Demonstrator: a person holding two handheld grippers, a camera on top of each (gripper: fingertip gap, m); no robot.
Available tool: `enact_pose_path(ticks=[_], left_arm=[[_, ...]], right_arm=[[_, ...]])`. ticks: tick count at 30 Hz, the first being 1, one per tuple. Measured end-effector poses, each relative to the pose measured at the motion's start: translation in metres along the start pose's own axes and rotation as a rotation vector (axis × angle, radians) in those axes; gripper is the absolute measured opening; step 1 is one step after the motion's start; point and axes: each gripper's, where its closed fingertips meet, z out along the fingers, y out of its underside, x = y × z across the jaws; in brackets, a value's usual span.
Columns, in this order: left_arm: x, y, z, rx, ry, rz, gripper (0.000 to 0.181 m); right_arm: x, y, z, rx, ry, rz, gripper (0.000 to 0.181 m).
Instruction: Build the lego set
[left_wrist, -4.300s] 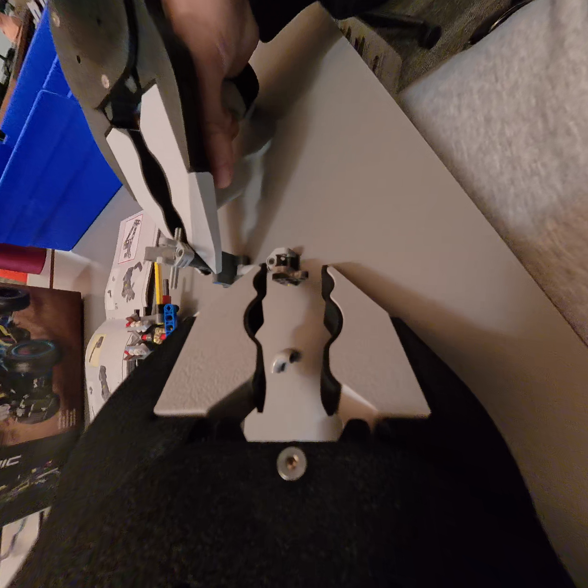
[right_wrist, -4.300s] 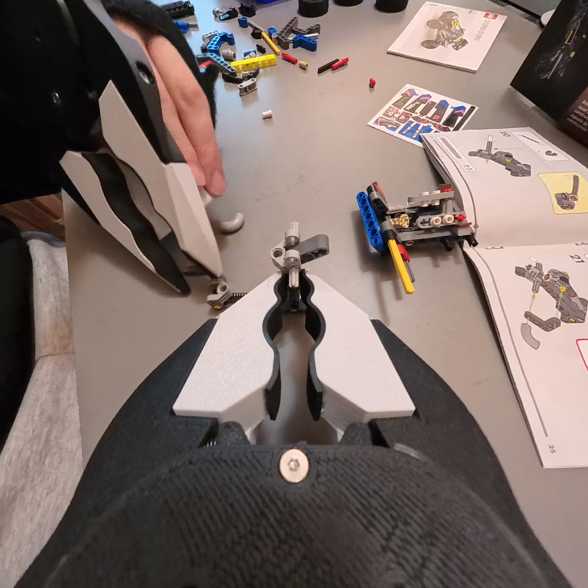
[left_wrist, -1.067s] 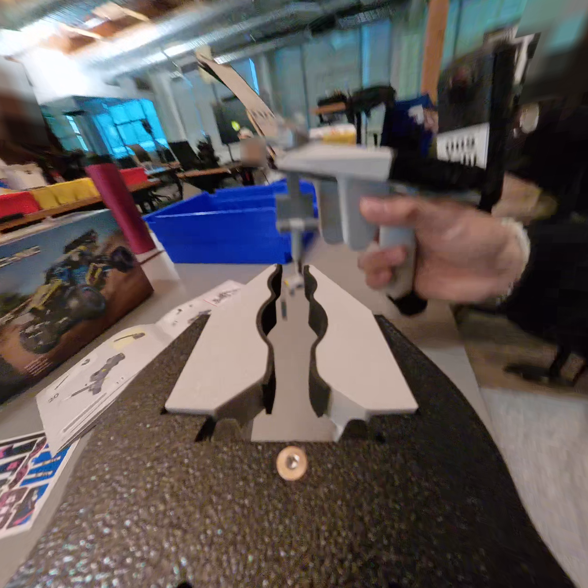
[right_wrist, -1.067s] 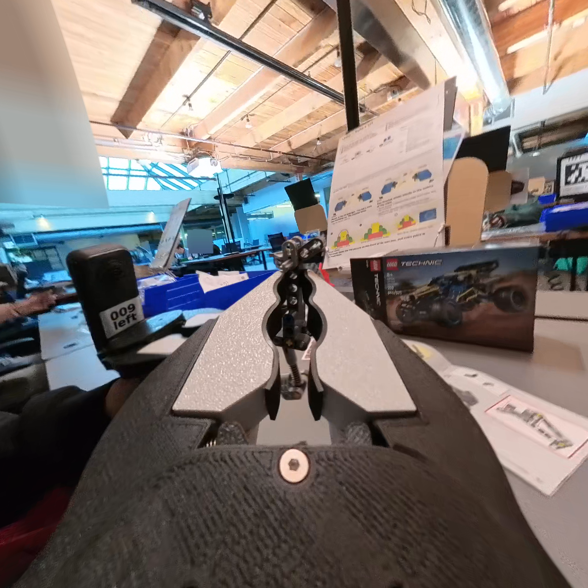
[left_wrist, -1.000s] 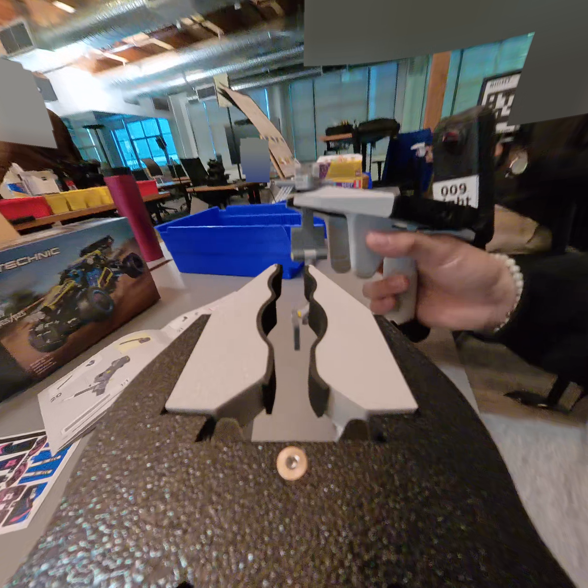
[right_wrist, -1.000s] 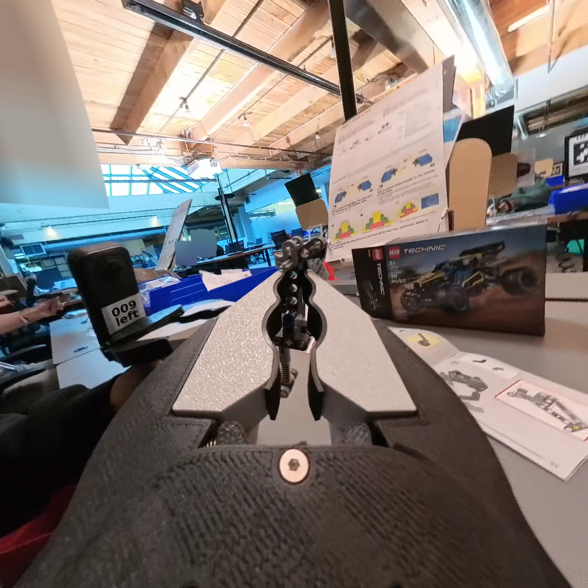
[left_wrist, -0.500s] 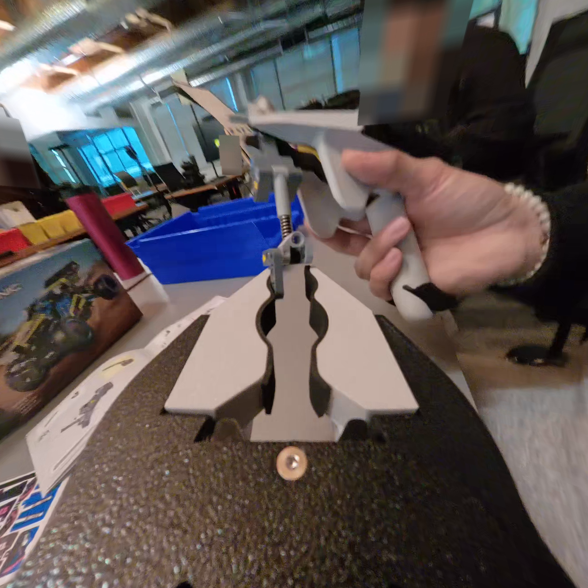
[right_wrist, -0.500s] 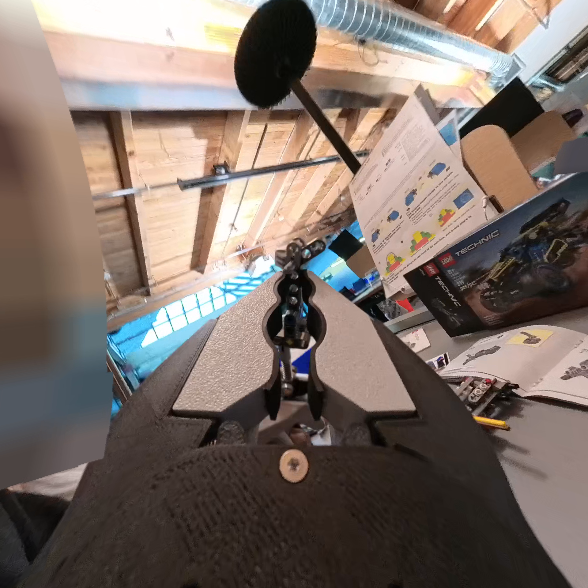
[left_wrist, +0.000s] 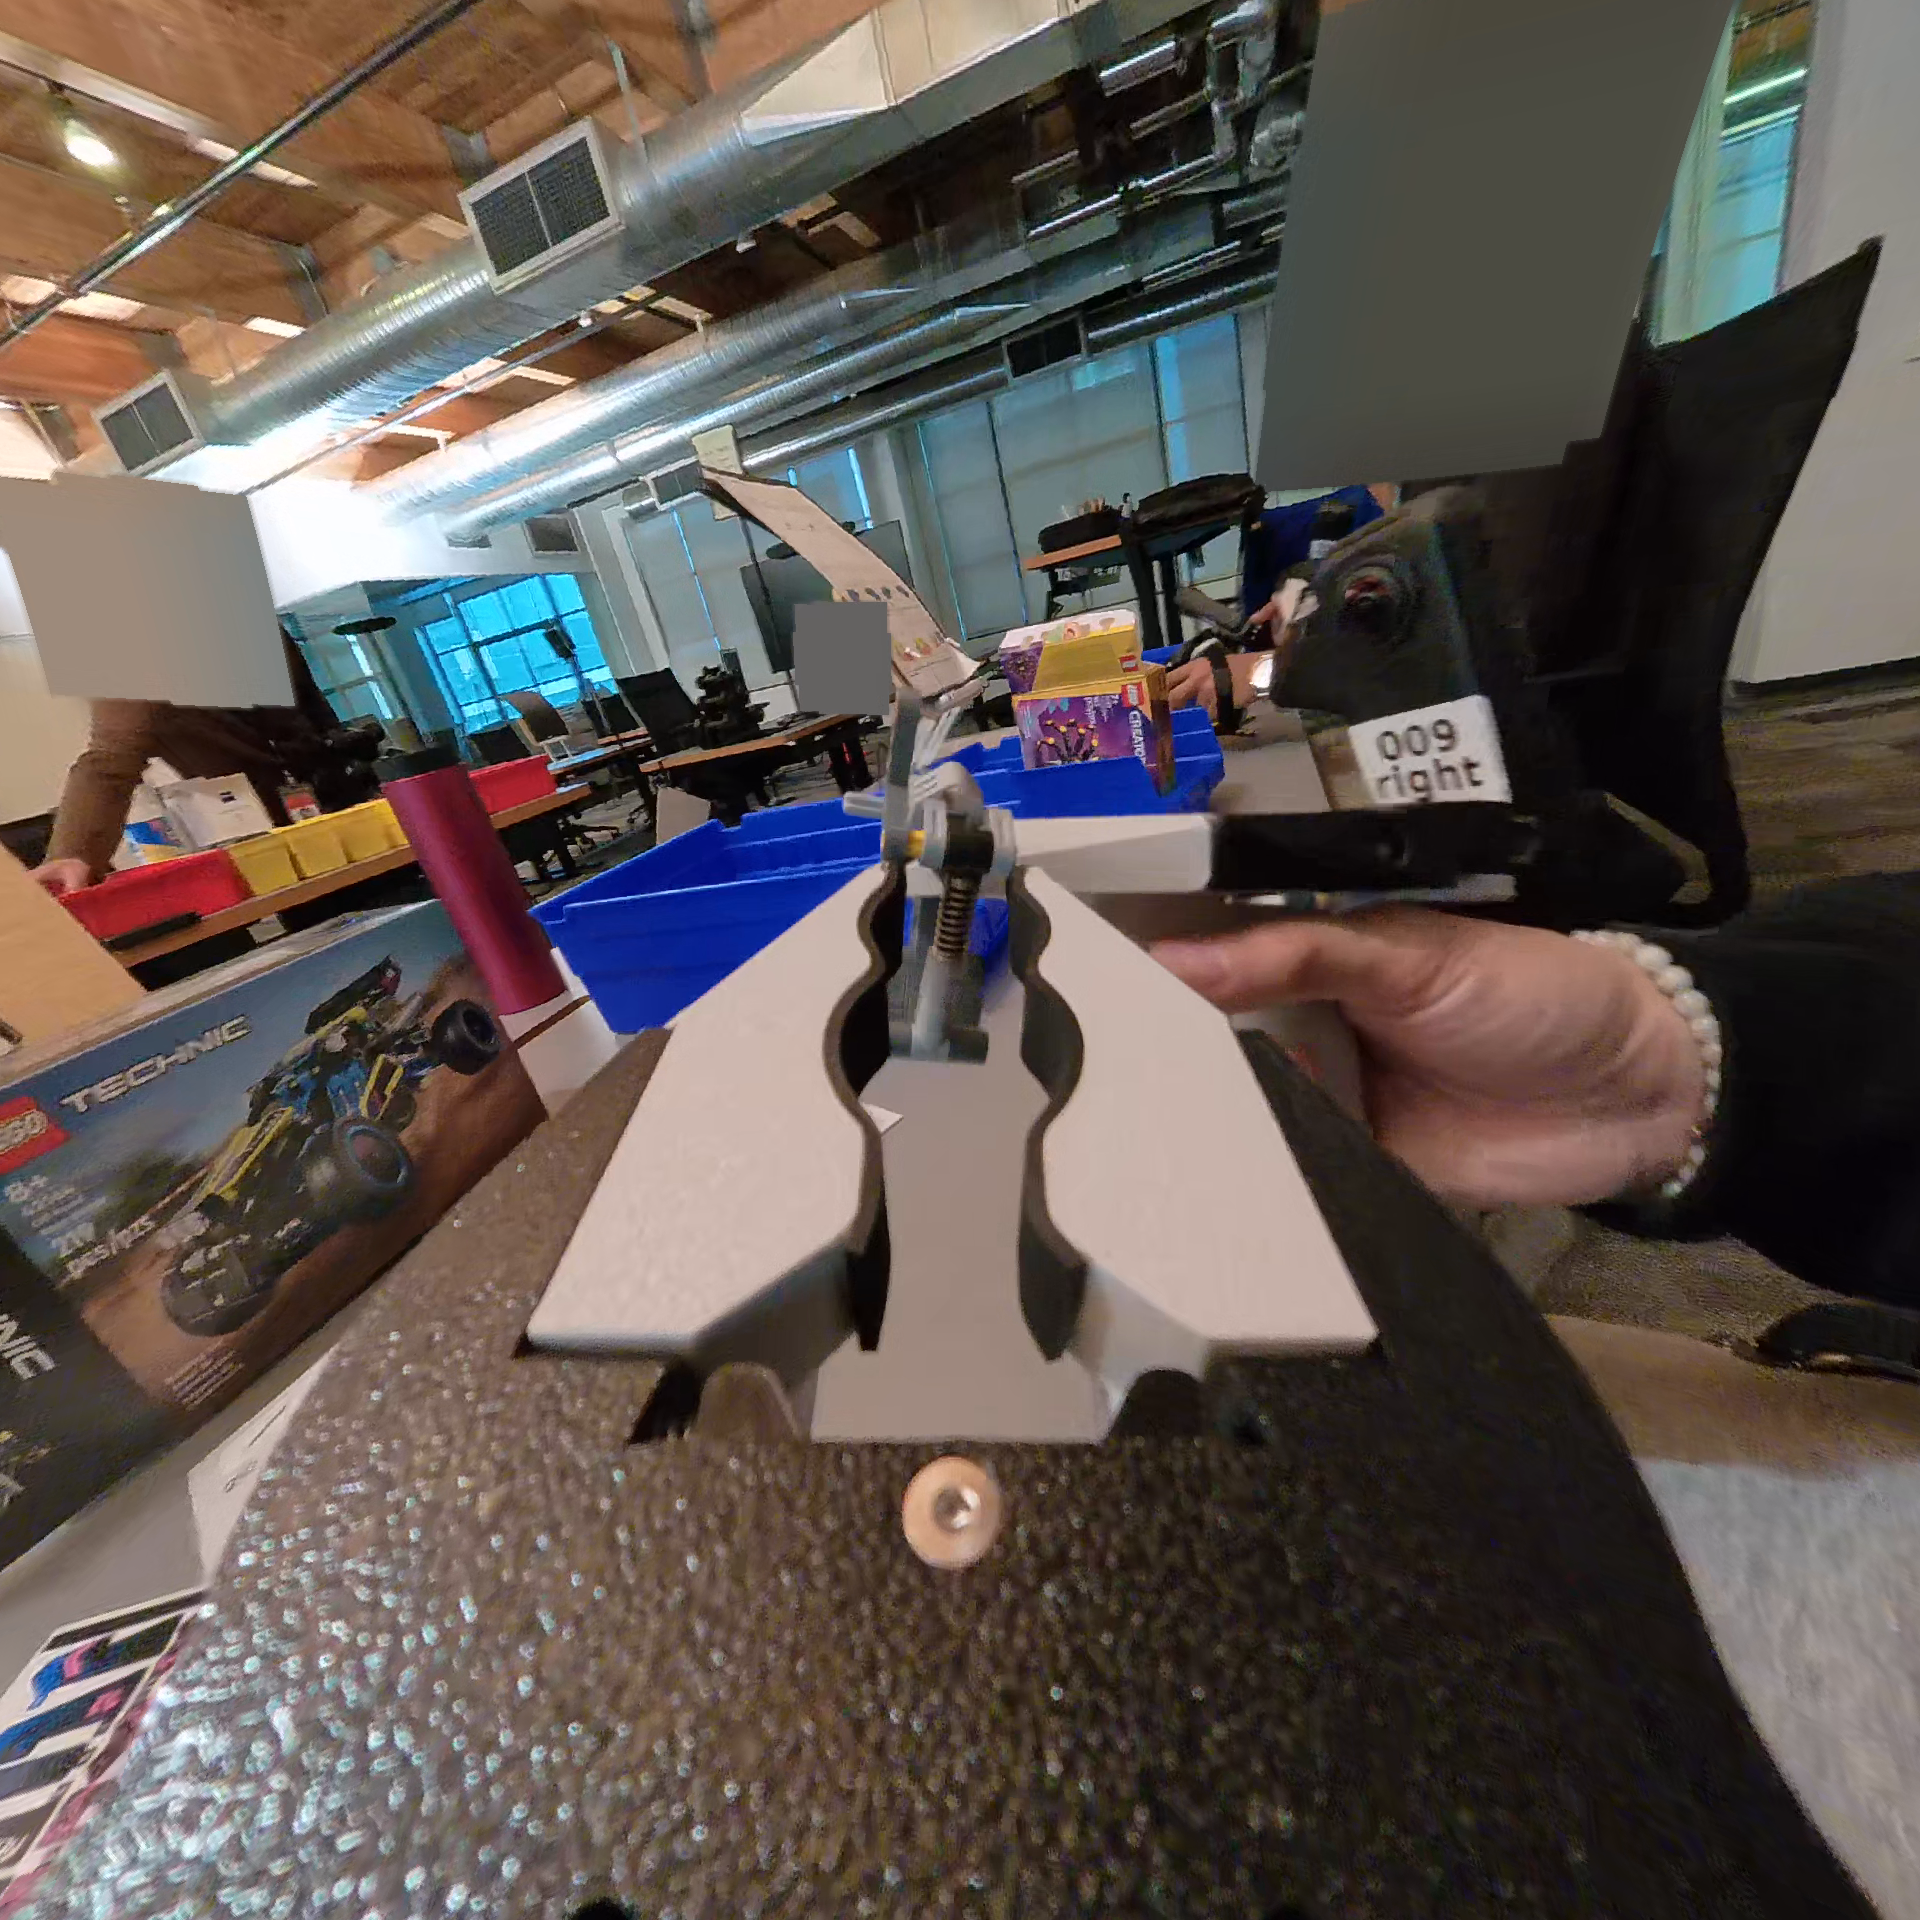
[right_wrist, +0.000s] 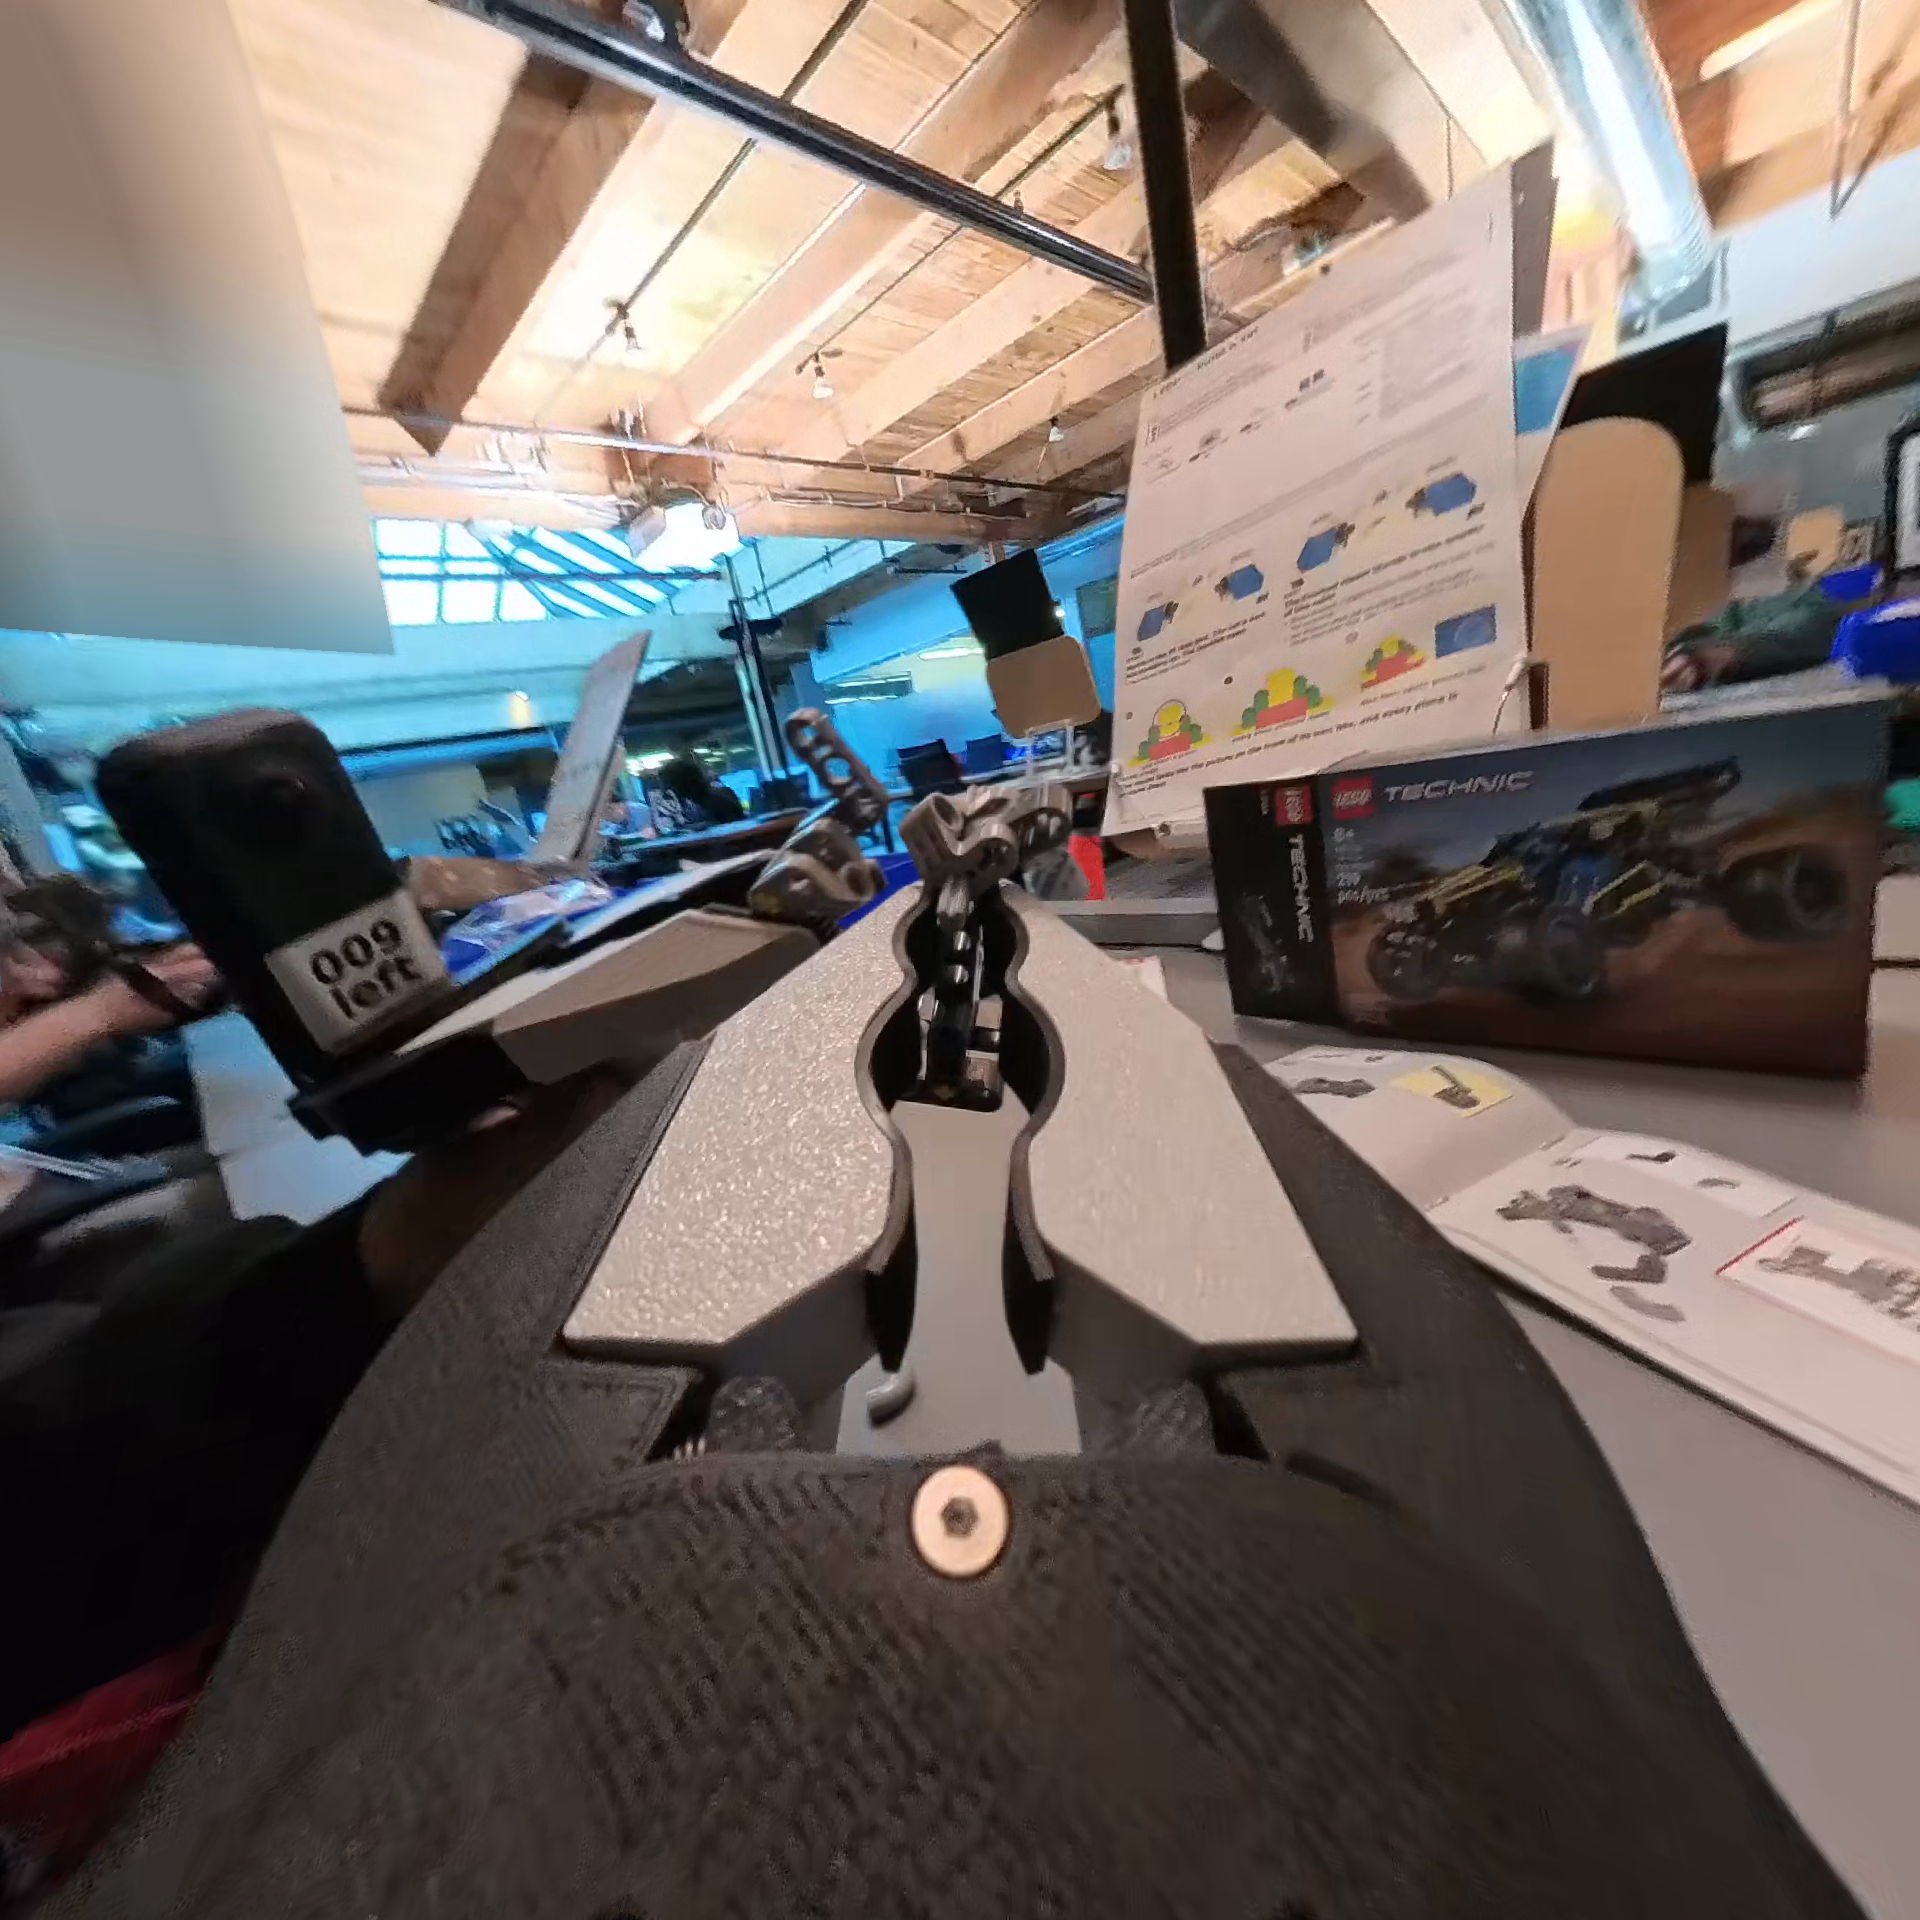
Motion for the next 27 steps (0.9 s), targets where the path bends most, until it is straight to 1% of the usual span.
enact_pose_path(ticks=[3,6,7,9,10,12,15,19,23,25,27], left_arm=[[0.002,-0.002,0.001,-0.028,-0.004,0.023,0.017],[0.006,-0.005,0.001,-0.032,0.044,-0.003,0.017],[0.010,-0.005,0.001,-0.038,0.083,-0.029,0.018],[0.017,-0.002,0.001,-0.061,0.159,-0.085,0.033],[0.015,0.001,0.001,-0.076,0.156,-0.101,0.034],[0.007,0.006,0.001,-0.092,0.116,-0.123,0.019],[0.005,0.010,0.001,-0.086,0.108,-0.131,0.018],[0.002,0.020,0.002,-0.114,0.086,-0.148,0.017],[-0.004,0.034,0.000,-0.195,0.065,-0.146,0.014],[-0.006,0.040,-0.002,-0.247,0.085,-0.181,0.013],[-0.004,0.042,-0.004,-0.262,0.129,-0.211,0.014]], right_arm=[[-0.004,-0.003,0.000,0.023,0.039,-0.094,0.005],[-0.007,-0.007,-0.002,0.056,0.048,-0.130,0.005],[-0.006,-0.006,-0.002,0.053,0.061,-0.150,0.005],[-0.003,-0.005,-0.004,0.056,0.088,-0.143,0.005],[-0.002,-0.002,-0.003,0.042,0.095,-0.130,0.005],[-0.001,0.004,-0.003,0.021,0.113,-0.142,0.005],[0.001,0.007,-0.003,0.002,0.126,-0.149,0.005],[0.008,0.016,-0.002,-0.045,0.130,-0.153,0.005],[0.013,0.029,-0.003,-0.124,0.110,-0.250,0.006],[0.013,0.035,-0.004,-0.158,0.082,-0.292,0.007],[0.009,0.037,-0.005,-0.167,0.039,-0.297,0.009]])
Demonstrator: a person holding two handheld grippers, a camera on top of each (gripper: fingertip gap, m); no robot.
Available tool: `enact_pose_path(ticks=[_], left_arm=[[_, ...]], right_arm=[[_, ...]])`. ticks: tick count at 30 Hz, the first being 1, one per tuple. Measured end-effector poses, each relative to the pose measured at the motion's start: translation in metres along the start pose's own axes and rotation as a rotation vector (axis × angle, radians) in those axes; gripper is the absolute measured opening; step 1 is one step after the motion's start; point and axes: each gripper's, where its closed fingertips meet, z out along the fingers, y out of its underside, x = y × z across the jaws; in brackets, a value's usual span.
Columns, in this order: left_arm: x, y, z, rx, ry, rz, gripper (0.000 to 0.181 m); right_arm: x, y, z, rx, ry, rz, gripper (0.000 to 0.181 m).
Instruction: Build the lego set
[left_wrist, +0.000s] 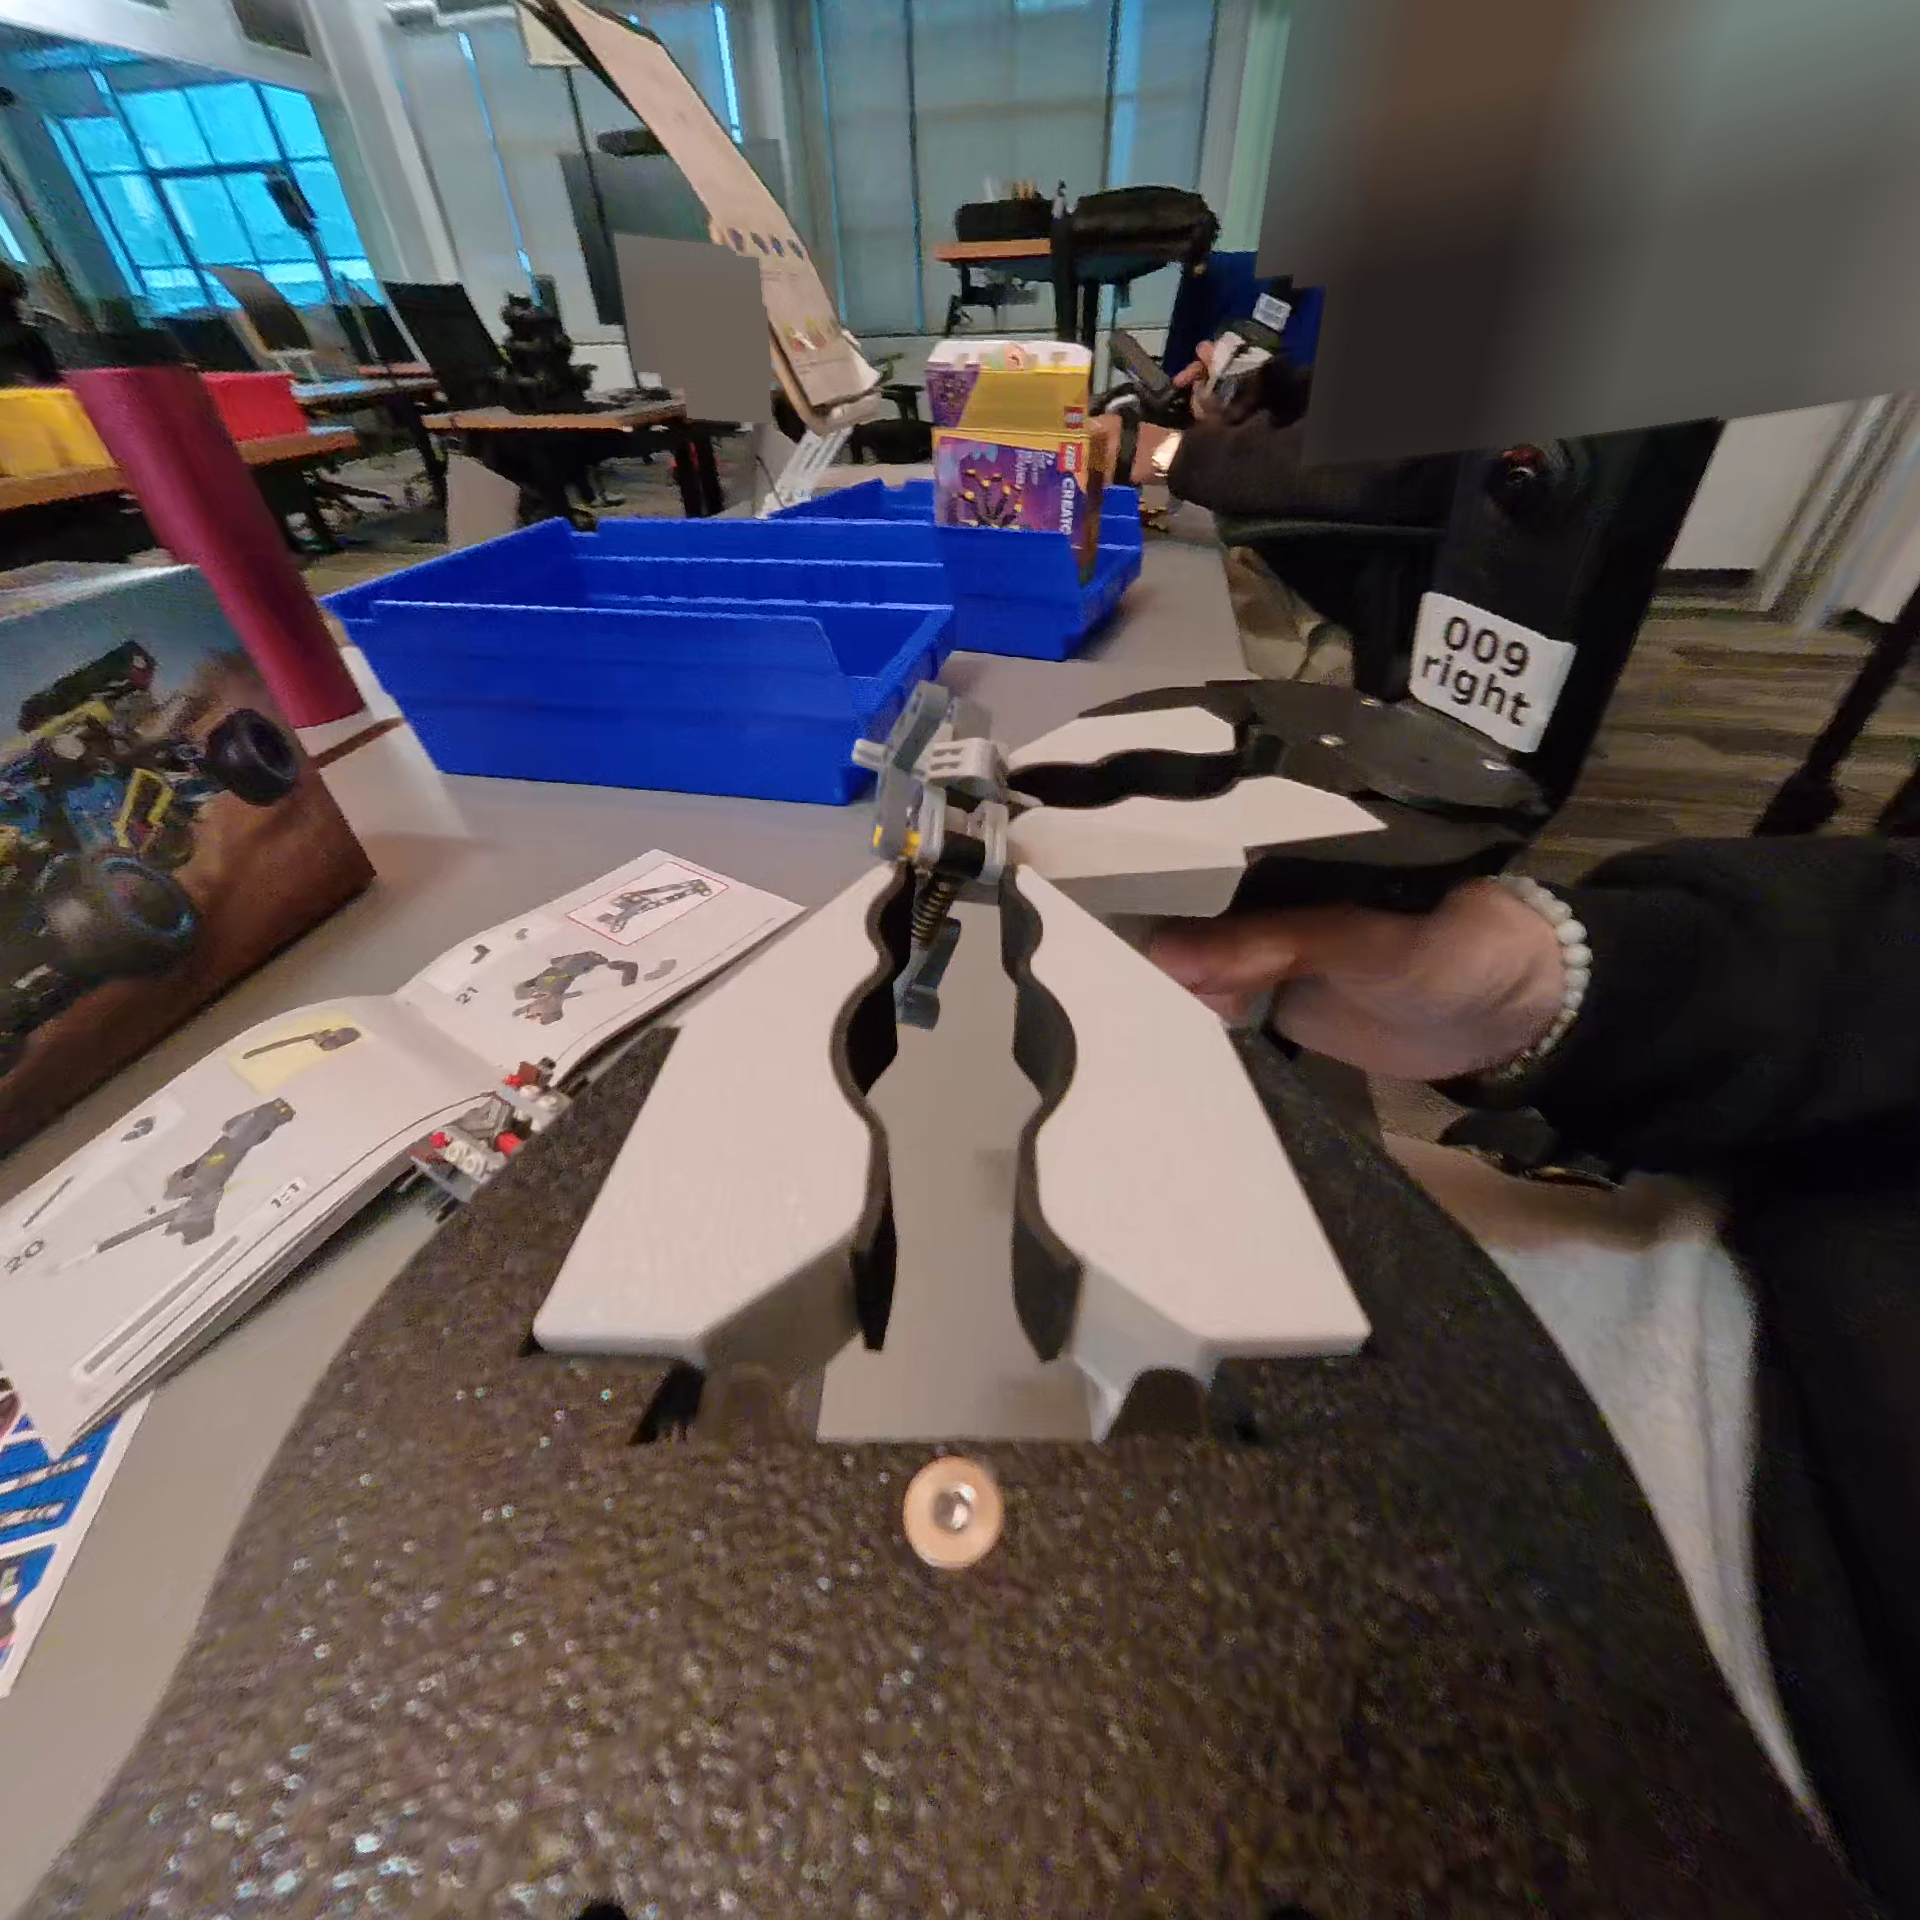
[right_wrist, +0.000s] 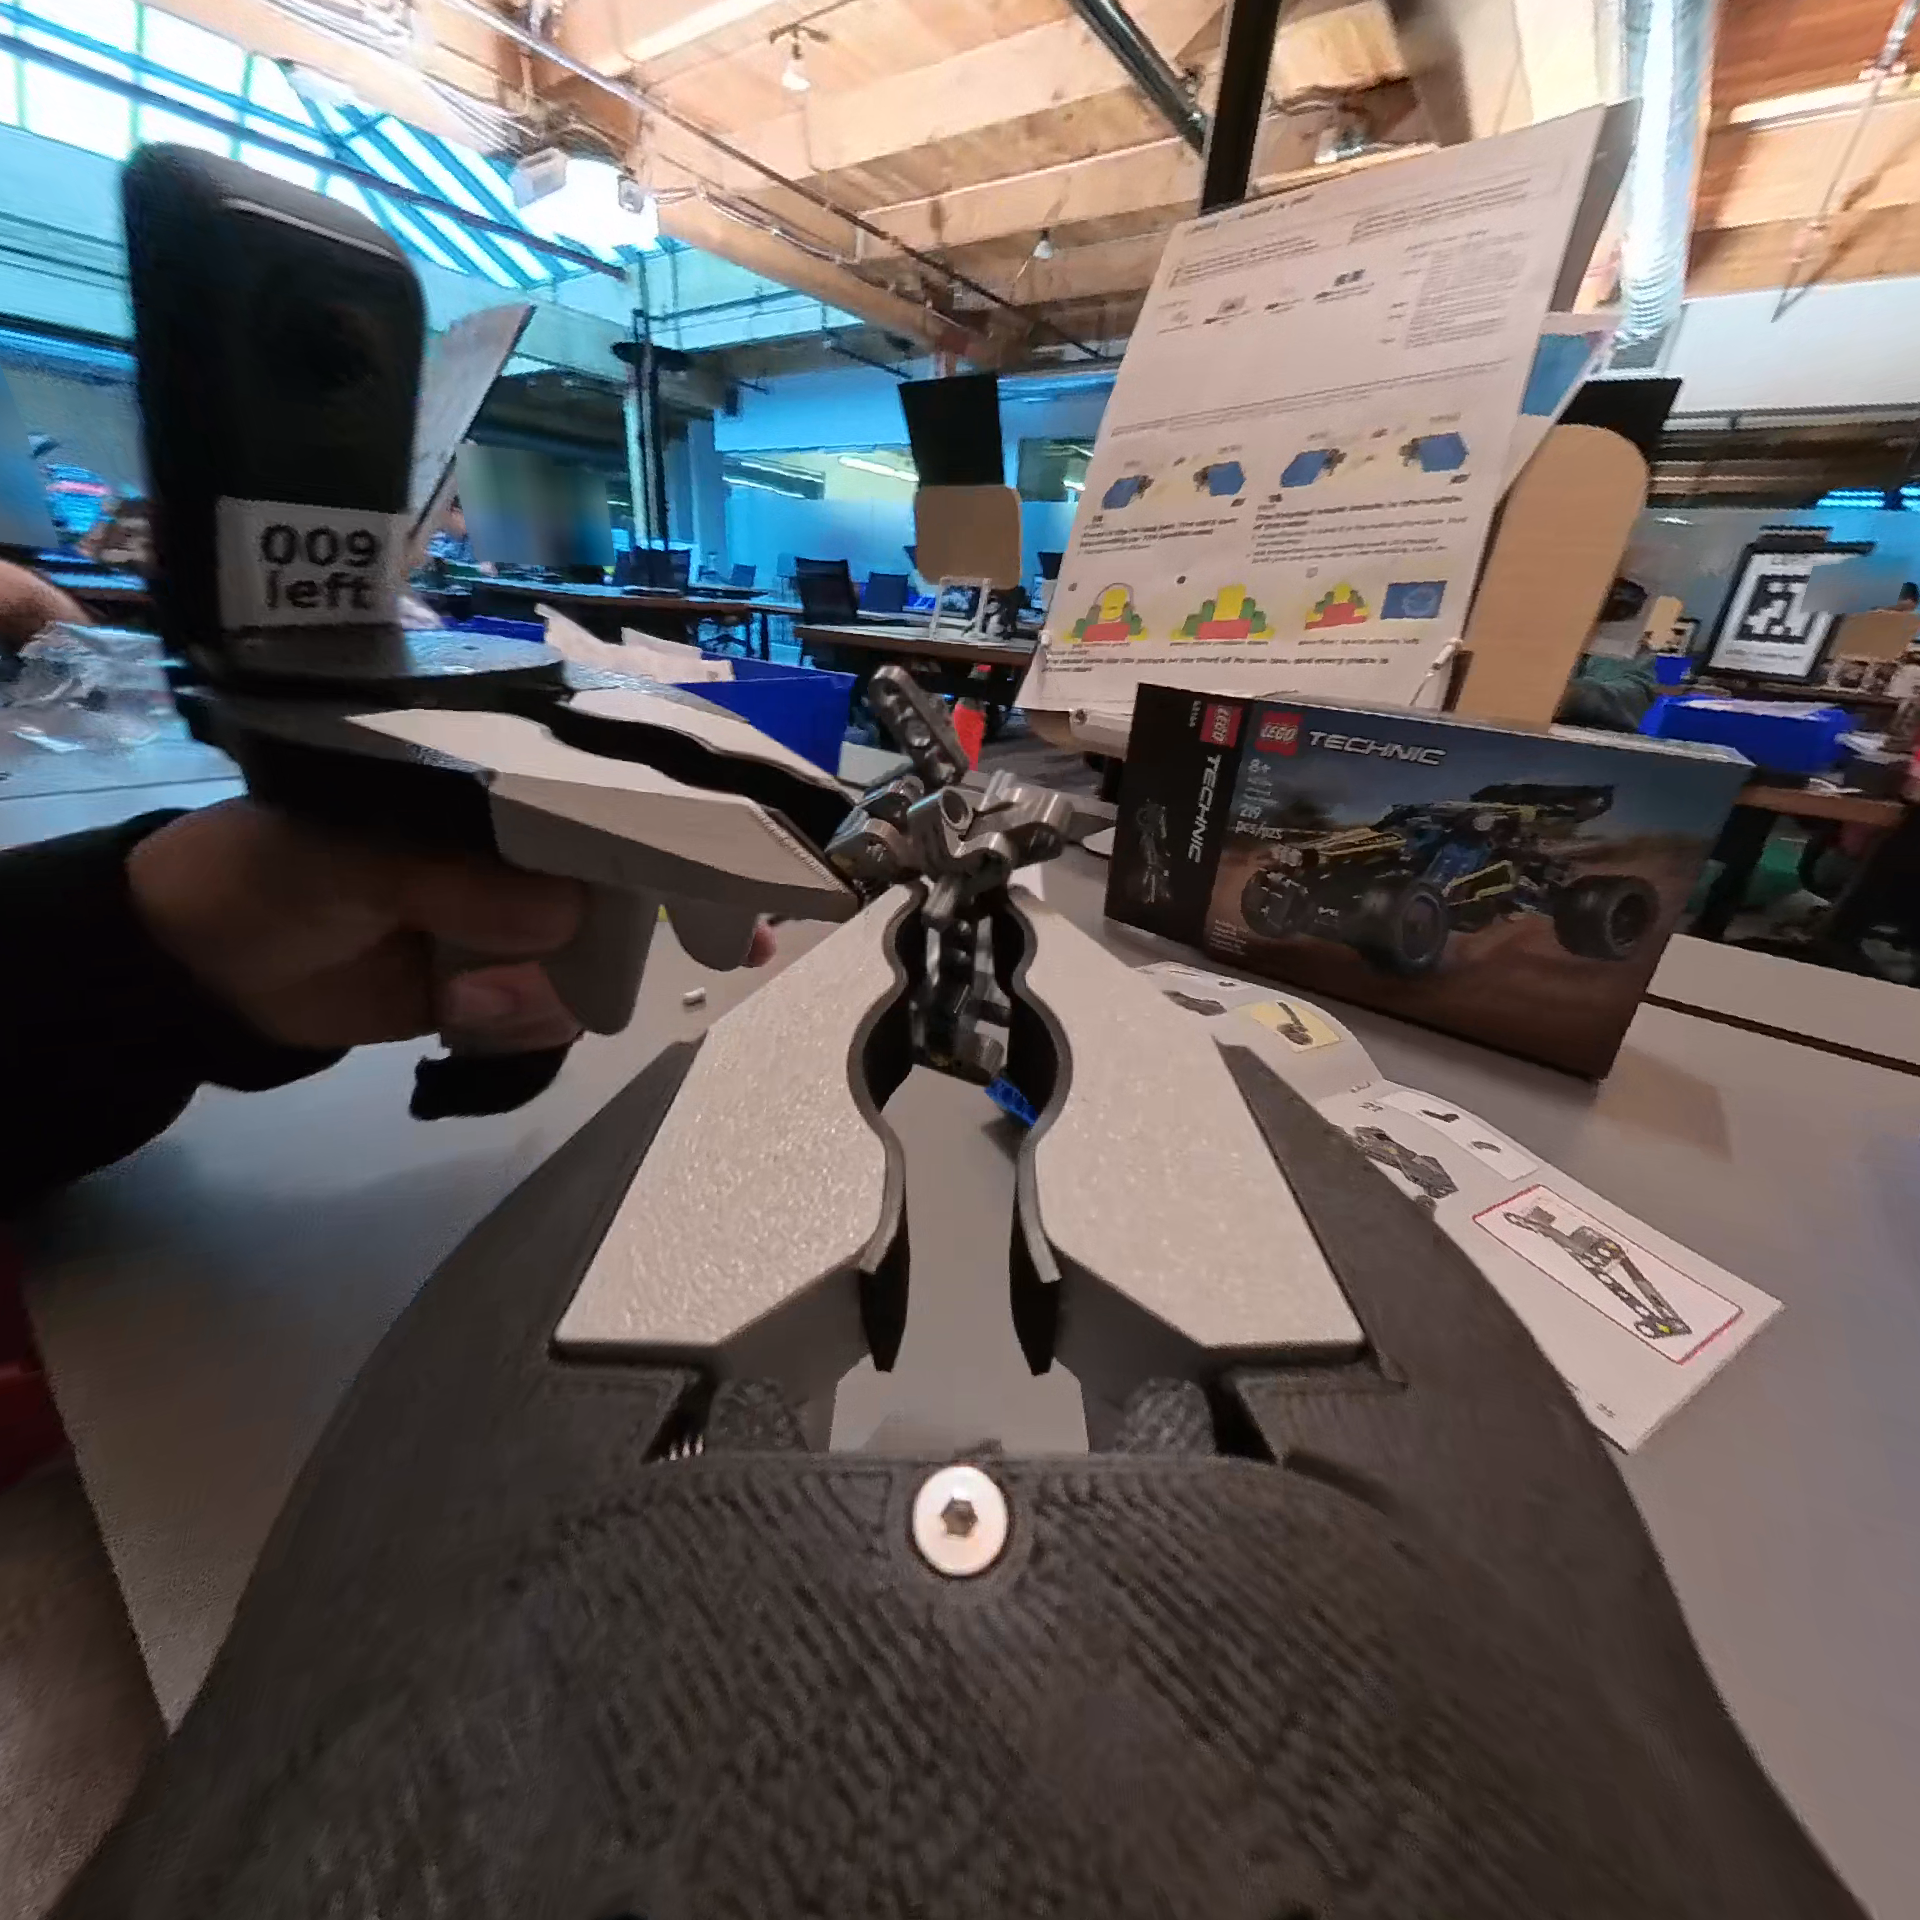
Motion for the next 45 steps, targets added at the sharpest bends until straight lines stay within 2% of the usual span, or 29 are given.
enact_pose_path(ticks=[3,7,13,15,16,21,23,28,31,37,40,43,45], left_arm=[[0.001,0.006,-0.004,-0.038,0.039,0.019,0.013],[0.001,0.014,-0.009,-0.076,0.074,0.095,0.013],[0.001,0.030,-0.008,-0.146,0.067,0.245,0.012],[0.001,0.036,-0.007,-0.190,0.061,0.312,0.013],[0.001,0.039,-0.007,-0.212,0.052,0.347,0.013],[-0.005,0.055,-0.006,-0.327,-0.003,0.459,0.013],[-0.005,0.059,-0.003,-0.340,-0.006,0.448,0.014],[0.007,0.072,-0.003,-0.343,0.108,0.337,0.026],[0.012,0.082,-0.005,-0.376,0.155,0.344,0.024],[0.011,0.096,-0.002,-0.466,0.128,0.463,0.014],[0.014,0.105,0.000,-0.504,0.142,0.416,0.015],[0.007,0.106,0.000,-0.525,0.101,0.292,0.022],[0.012,0.102,0.002,-0.496,0.128,0.263,0.016]], right_arm=[[-0.006,0.004,-0.001,-0.027,-0.087,0.047,0.012],[-0.012,0.010,-0.006,-0.084,-0.224,0.247,0.021],[-0.022,0.014,-0.009,-0.145,-0.360,0.418,0.034],[-0.018,0.020,-0.009,-0.177,-0.344,0.447,0.023],[-0.016,0.020,-0.009,-0.177,-0.336,0.443,0.018],[-0.017,0.036,-0.011,-0.303,-0.296,0.324,0.018],[-0.015,0.040,-0.012,-0.327,-0.268,0.236,0.018],[-0.018,0.051,-0.017,-0.399,-0.240,0.123,0.018],[-0.024,0.059,-0.023,-0.464,-0.277,0.097,0.018],[-0.025,0.071,-0.031,-0.545,-0.287,0.057,0.018],[-0.025,0.078,-0.035,-0.587,-0.264,-0.009,0.018],[-0.027,0.080,-0.038,-0.598,-0.250,-0.046,0.017],[-0.026,0.080,-0.039,-0.602,-0.241,-0.046,0.017]])
